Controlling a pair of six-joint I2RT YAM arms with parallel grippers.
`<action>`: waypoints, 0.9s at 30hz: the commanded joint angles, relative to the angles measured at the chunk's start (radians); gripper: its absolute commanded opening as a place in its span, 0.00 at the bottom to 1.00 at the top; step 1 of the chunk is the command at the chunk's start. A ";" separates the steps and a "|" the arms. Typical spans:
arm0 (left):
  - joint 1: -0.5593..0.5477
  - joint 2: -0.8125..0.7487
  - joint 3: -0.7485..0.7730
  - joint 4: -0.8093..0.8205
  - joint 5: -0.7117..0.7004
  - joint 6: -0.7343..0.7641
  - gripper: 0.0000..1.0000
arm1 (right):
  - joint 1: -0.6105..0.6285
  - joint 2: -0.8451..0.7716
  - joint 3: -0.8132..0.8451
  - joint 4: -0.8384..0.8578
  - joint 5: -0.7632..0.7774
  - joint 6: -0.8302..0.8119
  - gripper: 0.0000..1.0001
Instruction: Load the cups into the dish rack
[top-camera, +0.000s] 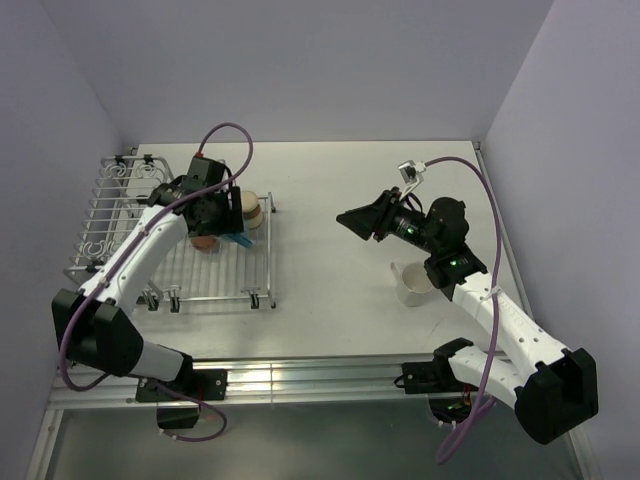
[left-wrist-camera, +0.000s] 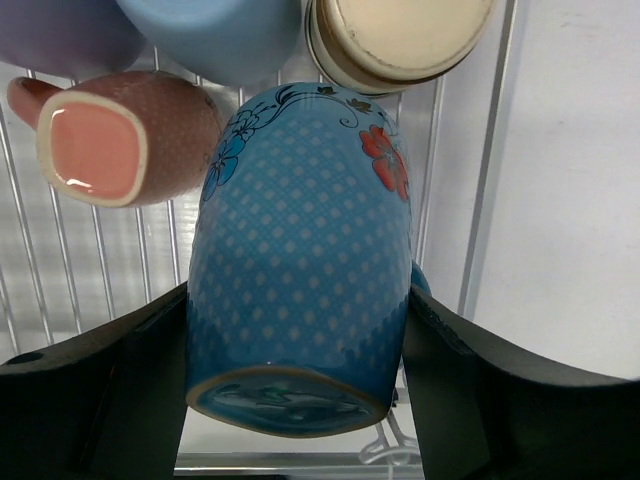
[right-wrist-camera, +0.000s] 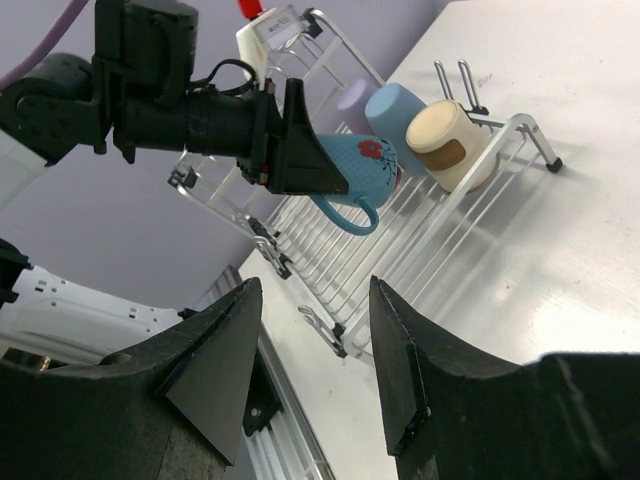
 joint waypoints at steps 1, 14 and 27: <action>-0.037 0.035 0.093 0.003 -0.092 0.026 0.00 | -0.006 -0.001 0.048 -0.011 0.011 -0.033 0.55; -0.048 0.149 0.113 -0.006 -0.163 0.018 0.00 | -0.006 -0.009 0.045 -0.035 0.007 -0.059 0.55; -0.046 0.220 0.133 -0.012 -0.119 0.025 0.09 | -0.004 -0.009 0.048 -0.055 0.003 -0.066 0.55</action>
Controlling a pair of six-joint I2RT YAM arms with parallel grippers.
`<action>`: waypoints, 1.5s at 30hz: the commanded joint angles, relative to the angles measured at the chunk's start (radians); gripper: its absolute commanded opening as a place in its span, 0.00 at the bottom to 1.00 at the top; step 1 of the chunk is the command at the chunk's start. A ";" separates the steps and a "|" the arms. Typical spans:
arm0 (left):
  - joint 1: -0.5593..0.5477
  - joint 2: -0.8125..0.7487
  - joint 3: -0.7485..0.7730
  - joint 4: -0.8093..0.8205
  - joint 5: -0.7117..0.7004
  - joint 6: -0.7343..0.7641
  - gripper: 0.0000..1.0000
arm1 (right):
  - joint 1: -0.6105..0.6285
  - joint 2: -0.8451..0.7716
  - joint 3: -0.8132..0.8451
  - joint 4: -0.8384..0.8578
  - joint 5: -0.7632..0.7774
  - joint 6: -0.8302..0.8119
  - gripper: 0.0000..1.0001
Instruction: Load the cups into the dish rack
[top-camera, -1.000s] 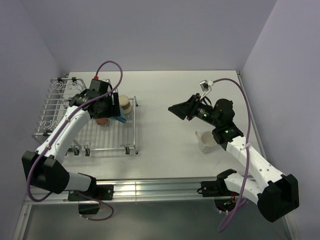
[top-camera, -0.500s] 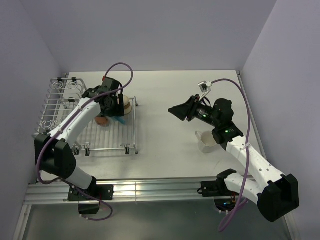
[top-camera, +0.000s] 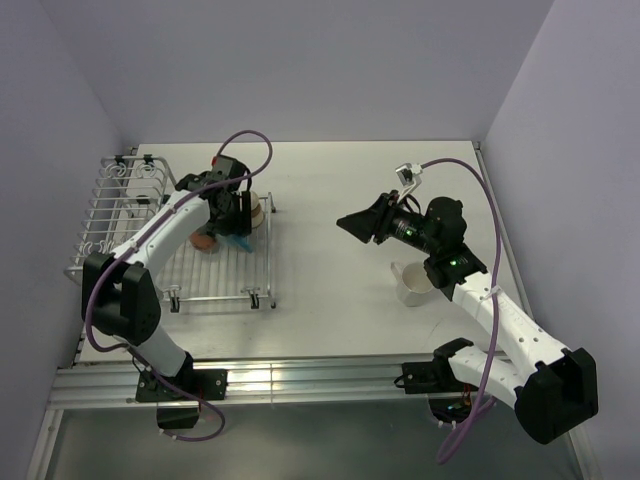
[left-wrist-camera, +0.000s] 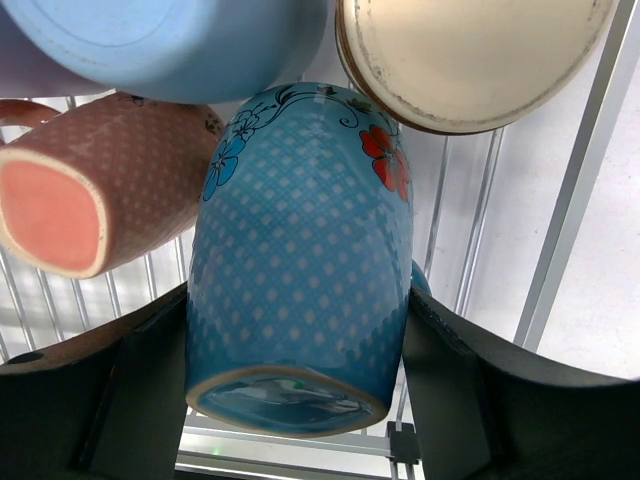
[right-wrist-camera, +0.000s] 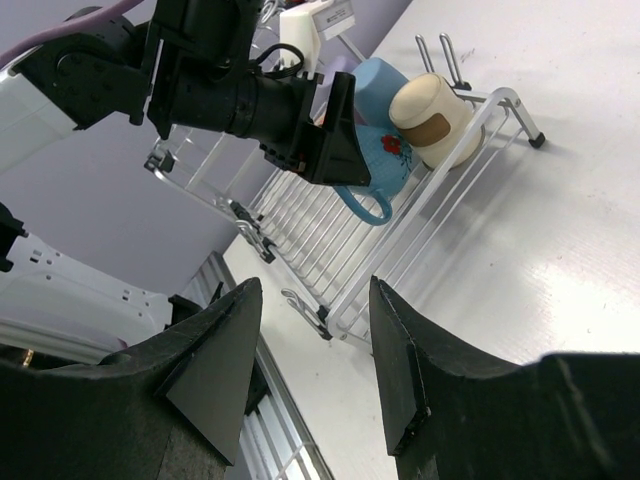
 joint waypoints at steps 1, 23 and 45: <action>-0.001 0.004 0.062 0.019 0.015 0.022 0.14 | -0.006 -0.008 0.048 0.011 0.000 -0.022 0.55; 0.000 0.008 0.012 0.042 0.004 0.027 0.64 | -0.004 0.044 0.095 -0.032 -0.018 -0.024 0.55; 0.000 -0.008 -0.032 0.066 -0.019 0.018 0.77 | 0.000 0.059 0.097 -0.038 -0.026 -0.019 0.55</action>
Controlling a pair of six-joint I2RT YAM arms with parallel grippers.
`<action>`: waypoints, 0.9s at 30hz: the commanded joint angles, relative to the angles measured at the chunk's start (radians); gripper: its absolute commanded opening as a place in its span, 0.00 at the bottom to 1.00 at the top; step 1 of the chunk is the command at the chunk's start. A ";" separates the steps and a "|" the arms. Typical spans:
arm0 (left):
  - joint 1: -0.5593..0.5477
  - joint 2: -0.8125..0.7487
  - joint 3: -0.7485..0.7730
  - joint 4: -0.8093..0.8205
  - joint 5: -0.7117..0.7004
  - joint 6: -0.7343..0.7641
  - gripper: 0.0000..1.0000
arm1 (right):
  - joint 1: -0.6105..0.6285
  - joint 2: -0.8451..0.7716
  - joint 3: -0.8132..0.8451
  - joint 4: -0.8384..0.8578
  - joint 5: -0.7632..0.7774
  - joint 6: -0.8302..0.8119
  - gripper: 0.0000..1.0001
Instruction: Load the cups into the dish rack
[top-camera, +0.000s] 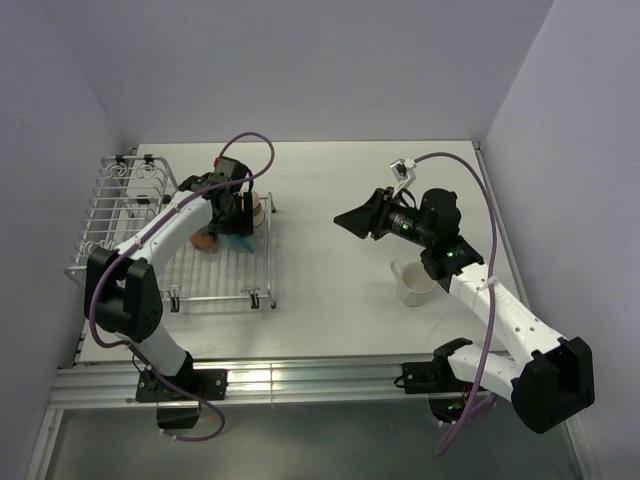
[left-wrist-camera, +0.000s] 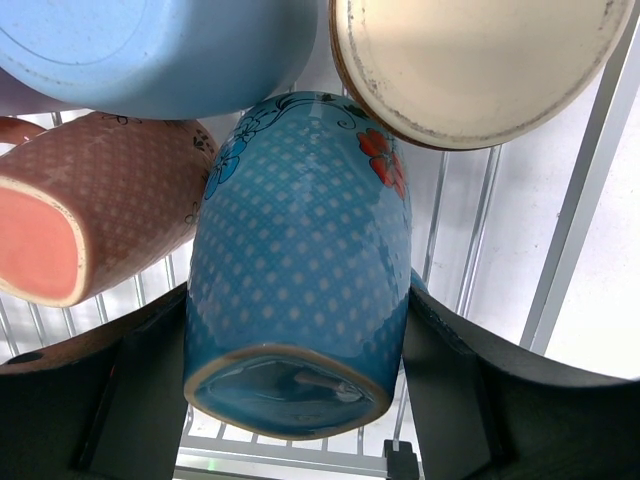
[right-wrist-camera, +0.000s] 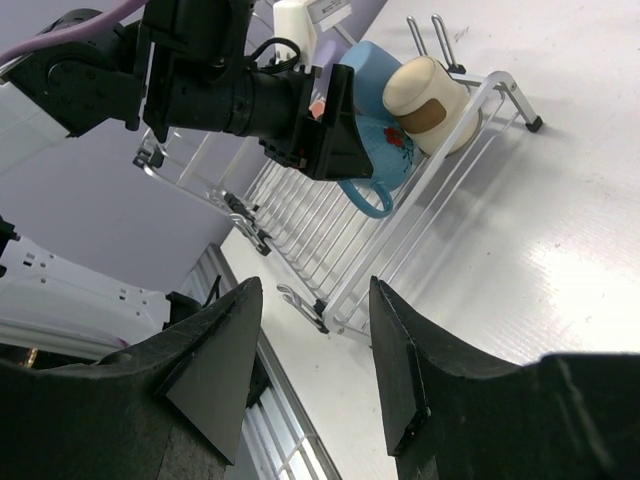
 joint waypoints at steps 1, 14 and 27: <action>0.001 -0.037 -0.017 0.024 -0.023 0.014 0.77 | 0.000 -0.003 0.039 0.019 -0.011 -0.011 0.55; 0.001 -0.093 -0.019 0.021 -0.028 0.006 0.99 | 0.009 0.000 0.055 -0.028 0.009 -0.030 0.55; -0.055 -0.238 0.061 0.013 -0.014 -0.006 0.99 | 0.040 -0.041 0.163 -0.454 0.340 -0.099 0.52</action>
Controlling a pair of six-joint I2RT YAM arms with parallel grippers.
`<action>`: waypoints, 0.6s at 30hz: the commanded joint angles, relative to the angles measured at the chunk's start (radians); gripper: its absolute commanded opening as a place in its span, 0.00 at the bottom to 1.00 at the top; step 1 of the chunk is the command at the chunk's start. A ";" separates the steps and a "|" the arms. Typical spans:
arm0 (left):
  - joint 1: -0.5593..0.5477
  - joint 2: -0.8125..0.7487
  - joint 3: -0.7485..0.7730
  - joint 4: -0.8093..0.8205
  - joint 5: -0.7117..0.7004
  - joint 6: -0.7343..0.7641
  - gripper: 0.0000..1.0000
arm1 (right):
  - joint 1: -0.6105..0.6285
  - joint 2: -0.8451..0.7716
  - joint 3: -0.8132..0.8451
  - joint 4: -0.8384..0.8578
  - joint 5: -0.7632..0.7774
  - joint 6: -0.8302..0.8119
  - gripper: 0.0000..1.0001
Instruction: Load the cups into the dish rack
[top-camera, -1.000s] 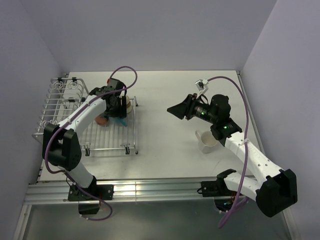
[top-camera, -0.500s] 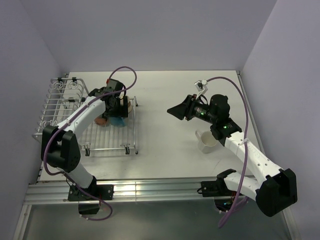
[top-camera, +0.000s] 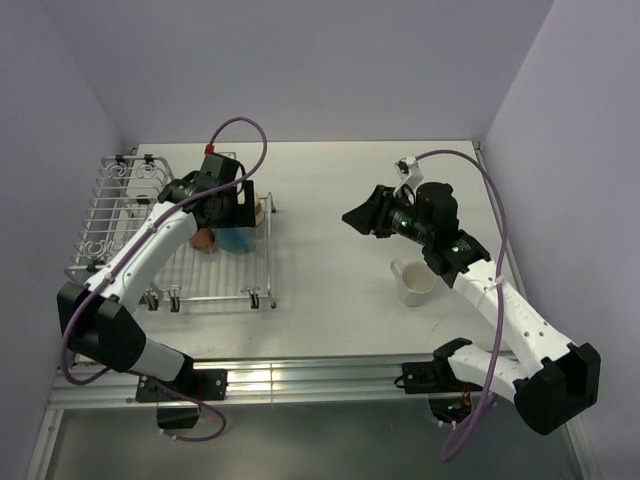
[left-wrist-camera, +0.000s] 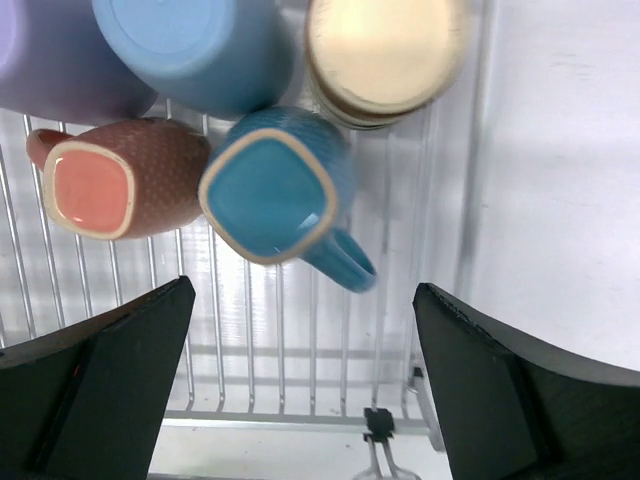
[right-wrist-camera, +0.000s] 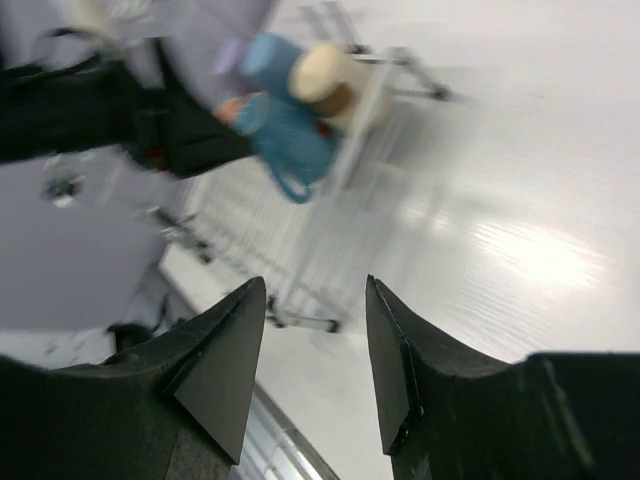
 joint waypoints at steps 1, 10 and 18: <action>-0.035 -0.091 0.049 0.026 -0.004 -0.007 0.99 | 0.014 -0.041 0.089 -0.257 0.287 -0.043 0.52; -0.054 -0.231 0.006 0.165 0.161 -0.036 0.99 | 0.025 -0.234 0.011 -0.556 0.591 -0.020 0.52; -0.069 -0.237 0.014 0.191 0.222 -0.037 0.99 | 0.040 -0.376 -0.093 -0.650 0.637 0.001 0.52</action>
